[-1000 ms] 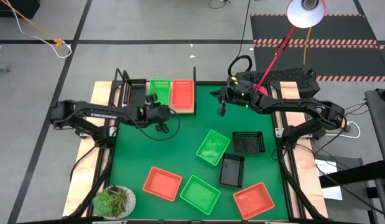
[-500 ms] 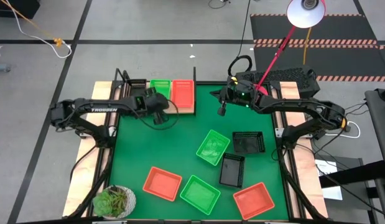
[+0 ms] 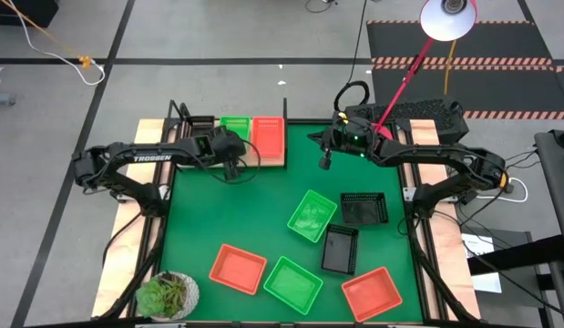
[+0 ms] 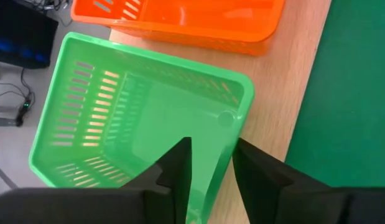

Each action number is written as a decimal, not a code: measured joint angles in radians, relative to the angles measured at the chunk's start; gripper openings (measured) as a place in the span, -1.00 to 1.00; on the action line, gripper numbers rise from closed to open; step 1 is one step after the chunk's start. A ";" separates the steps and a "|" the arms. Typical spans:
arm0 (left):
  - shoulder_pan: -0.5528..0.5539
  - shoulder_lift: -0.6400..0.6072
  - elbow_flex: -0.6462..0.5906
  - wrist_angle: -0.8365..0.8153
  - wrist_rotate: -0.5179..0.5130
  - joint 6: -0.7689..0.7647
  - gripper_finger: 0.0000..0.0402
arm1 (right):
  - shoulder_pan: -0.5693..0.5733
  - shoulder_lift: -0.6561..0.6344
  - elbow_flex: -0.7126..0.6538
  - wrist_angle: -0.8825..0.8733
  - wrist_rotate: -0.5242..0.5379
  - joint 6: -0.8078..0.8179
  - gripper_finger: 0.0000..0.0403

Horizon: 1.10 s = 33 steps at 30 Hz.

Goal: Stack baskets on shelf by color
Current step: Adjust the green bin on the shelf

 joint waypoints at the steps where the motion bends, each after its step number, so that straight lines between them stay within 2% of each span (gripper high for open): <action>1: 0.000 0.000 0.000 0.000 0.000 -0.001 -0.43 | 0.000 0.000 0.000 0.000 0.000 0.000 -0.97; 33: 0.000 0.000 0.000 -0.010 -0.001 -0.165 -0.45 | 0.000 0.000 0.000 0.000 0.000 0.000 -0.97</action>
